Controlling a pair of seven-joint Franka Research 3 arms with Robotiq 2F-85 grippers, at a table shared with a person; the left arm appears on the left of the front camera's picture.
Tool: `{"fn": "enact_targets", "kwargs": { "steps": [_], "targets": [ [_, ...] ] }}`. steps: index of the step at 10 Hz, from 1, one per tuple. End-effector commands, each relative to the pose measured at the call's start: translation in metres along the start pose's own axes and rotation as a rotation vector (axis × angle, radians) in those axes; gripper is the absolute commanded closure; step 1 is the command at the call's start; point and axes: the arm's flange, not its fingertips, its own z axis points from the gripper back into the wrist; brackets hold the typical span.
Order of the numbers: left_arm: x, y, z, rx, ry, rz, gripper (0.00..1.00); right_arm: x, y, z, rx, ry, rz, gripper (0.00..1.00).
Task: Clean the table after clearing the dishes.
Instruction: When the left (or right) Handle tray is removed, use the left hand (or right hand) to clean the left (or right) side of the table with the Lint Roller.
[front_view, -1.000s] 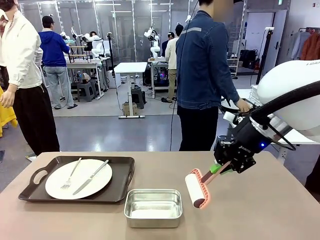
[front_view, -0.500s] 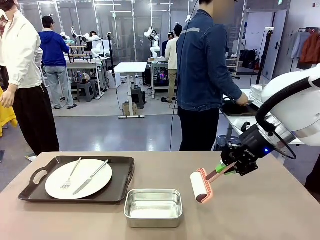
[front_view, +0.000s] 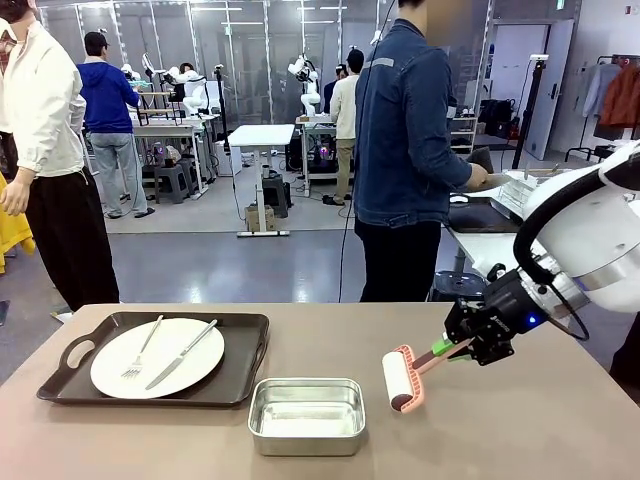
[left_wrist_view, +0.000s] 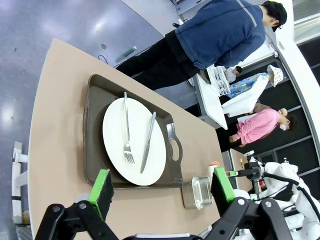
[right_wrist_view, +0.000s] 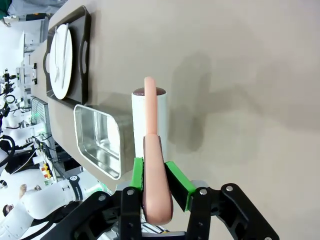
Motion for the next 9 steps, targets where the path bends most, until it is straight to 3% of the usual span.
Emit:
{"fn": "enact_targets", "kwargs": {
  "steps": [1, 6, 9],
  "targets": [
    [0.0, 0.001, 0.003, -0.013, -0.002, -0.016, 0.0, 0.005, -0.005, -0.021, -0.002, -0.013, 0.027, 0.76],
    [0.0, 0.001, 0.003, -0.013, -0.002, -0.016, 0.0, 0.005, -0.049, 0.019, -0.021, -0.04, -0.057, 0.76],
    [0.0, 0.001, 0.003, -0.013, -0.002, -0.016, 0.0, 0.005, -0.063, 0.056, -0.144, -0.064, -0.13, 0.76]
  ]
}}
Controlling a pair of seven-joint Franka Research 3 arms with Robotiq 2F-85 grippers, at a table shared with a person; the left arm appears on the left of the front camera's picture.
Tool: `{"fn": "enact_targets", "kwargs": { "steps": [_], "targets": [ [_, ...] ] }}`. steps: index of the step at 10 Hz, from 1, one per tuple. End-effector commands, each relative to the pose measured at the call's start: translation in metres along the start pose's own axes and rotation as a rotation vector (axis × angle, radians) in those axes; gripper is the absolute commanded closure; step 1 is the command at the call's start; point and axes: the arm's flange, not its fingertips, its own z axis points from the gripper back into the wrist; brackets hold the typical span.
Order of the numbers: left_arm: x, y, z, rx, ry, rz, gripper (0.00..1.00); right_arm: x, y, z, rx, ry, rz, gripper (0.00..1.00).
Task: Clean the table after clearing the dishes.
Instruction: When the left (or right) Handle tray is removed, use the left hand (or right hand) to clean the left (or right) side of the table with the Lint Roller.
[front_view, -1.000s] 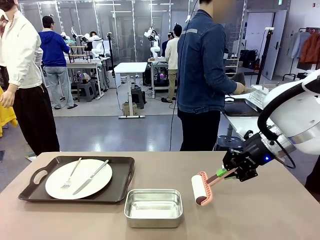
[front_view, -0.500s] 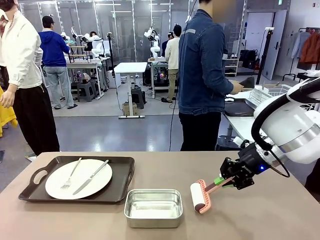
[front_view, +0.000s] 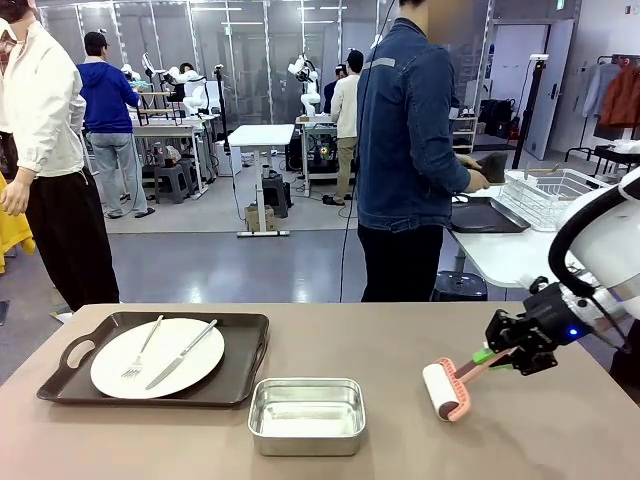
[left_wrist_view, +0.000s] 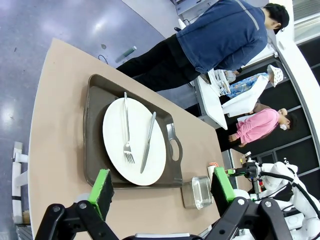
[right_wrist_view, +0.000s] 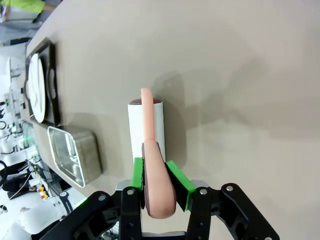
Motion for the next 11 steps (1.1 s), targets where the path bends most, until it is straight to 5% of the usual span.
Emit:
{"fn": "enact_targets", "kwargs": {
  "steps": [1, 6, 11],
  "targets": [
    [0.0, 0.001, 0.002, -0.013, -0.001, -0.016, 0.0, -0.008, 0.003, 0.019, -0.119, -0.007, -0.035, 0.76],
    [0.0, 0.001, 0.002, -0.013, -0.001, -0.016, 0.0, -0.02, -0.001, 0.054, -0.38, -0.062, -0.013, 0.76],
    [0.0, 0.001, 0.002, -0.013, -0.001, -0.016, 0.0, -0.025, 0.03, 0.081, -0.618, -0.128, -0.011, 0.76]
  ]
}}
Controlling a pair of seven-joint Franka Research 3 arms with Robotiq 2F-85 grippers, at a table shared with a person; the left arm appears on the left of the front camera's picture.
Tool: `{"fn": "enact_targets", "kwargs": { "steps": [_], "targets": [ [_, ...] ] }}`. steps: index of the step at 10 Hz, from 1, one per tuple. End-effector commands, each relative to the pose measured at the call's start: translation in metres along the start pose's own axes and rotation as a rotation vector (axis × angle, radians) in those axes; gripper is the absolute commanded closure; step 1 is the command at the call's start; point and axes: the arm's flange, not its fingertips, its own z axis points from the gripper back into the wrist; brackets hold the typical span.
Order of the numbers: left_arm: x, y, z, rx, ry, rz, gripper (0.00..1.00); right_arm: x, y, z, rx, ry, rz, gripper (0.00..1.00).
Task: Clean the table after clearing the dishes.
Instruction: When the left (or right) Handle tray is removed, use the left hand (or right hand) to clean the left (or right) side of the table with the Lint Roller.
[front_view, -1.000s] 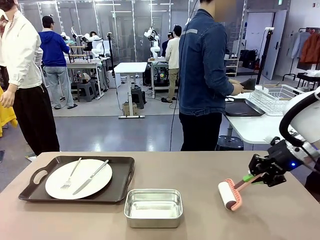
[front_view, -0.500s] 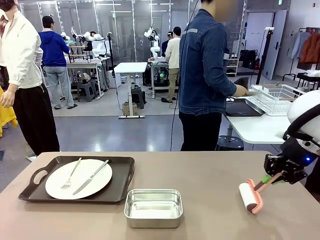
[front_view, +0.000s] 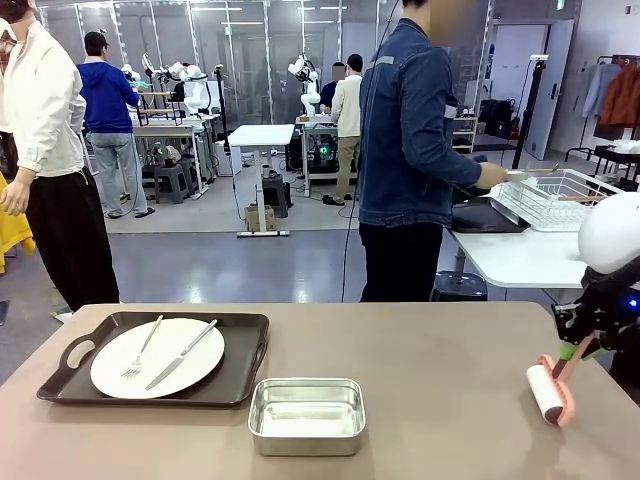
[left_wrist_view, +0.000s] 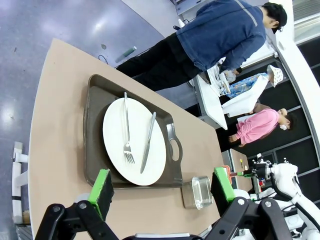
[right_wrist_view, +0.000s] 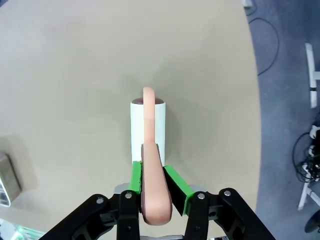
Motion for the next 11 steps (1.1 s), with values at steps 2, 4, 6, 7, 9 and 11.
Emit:
{"fn": "enact_targets", "kwargs": {
  "steps": [2, 4, 6, 7, 9, 11],
  "targets": [
    [0.0, 0.001, 0.002, -0.013, -0.001, -0.016, 0.0, -0.026, 0.013, 0.042, 0.003, -0.016, 0.034, 0.76],
    [0.0, 0.001, 0.002, -0.013, -0.001, -0.016, 0.0, -0.056, 0.031, 0.083, 0.062, -0.057, 0.142, 0.76],
    [0.0, 0.001, 0.002, -0.013, -0.001, -0.016, 0.0, -0.073, 0.043, 0.107, 0.048, -0.084, 0.174, 0.76],
    [0.0, 0.001, 0.002, -0.013, -0.001, -0.016, 0.0, -0.076, 0.046, 0.105, 0.026, -0.055, 0.174, 0.76],
    [0.0, 0.001, 0.002, -0.013, -0.001, -0.016, 0.0, -0.062, 0.044, 0.106, 0.036, -0.073, 0.152, 0.76],
    [0.0, 0.001, 0.002, -0.013, -0.001, -0.016, 0.0, -0.062, 0.044, 0.106, 0.036, -0.073, 0.152, 0.76]
  ]
}}
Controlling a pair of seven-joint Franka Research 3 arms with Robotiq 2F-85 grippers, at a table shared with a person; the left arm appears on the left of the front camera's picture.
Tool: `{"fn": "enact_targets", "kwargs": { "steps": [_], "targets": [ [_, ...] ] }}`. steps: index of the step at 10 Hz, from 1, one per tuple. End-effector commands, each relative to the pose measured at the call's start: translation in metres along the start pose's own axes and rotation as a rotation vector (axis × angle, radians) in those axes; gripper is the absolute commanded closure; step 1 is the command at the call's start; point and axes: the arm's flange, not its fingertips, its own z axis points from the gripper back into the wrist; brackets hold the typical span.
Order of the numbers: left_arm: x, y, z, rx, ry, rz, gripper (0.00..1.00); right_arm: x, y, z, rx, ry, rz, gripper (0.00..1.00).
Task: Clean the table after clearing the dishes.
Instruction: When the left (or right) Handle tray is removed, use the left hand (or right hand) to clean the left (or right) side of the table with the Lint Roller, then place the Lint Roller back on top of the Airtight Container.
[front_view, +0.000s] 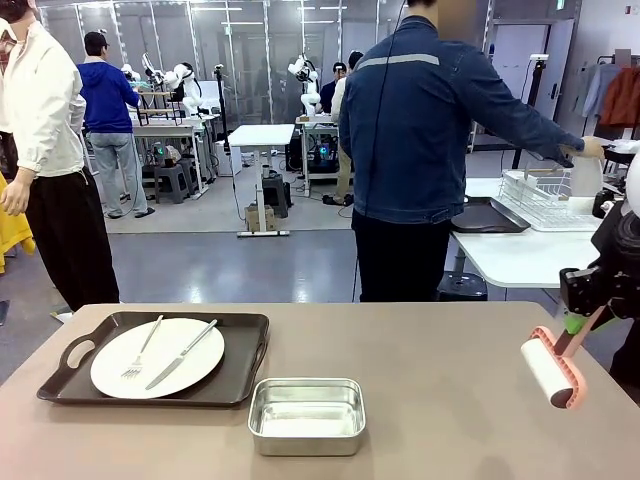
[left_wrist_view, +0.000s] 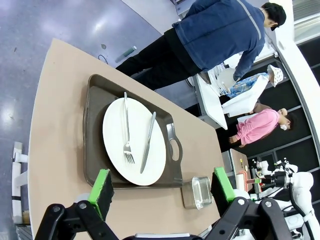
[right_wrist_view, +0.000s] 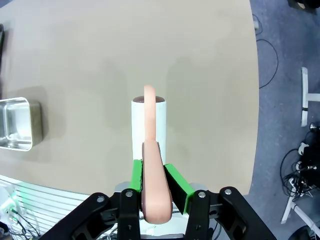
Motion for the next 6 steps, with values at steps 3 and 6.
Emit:
{"fn": "enact_targets", "kwargs": {
  "steps": [3, 6],
  "targets": [
    [-0.0002, 0.001, 0.0026, -0.013, -0.002, -0.016, 0.0, 0.0032, -0.0007, 0.0009, 0.001, -0.016, -0.002, 0.76],
    [-0.0002, 0.001, 0.0026, -0.013, -0.002, -0.016, 0.0, 0.0032, -0.0007, 0.0009, 0.001, -0.016, -0.002, 0.76]
  ]
}}
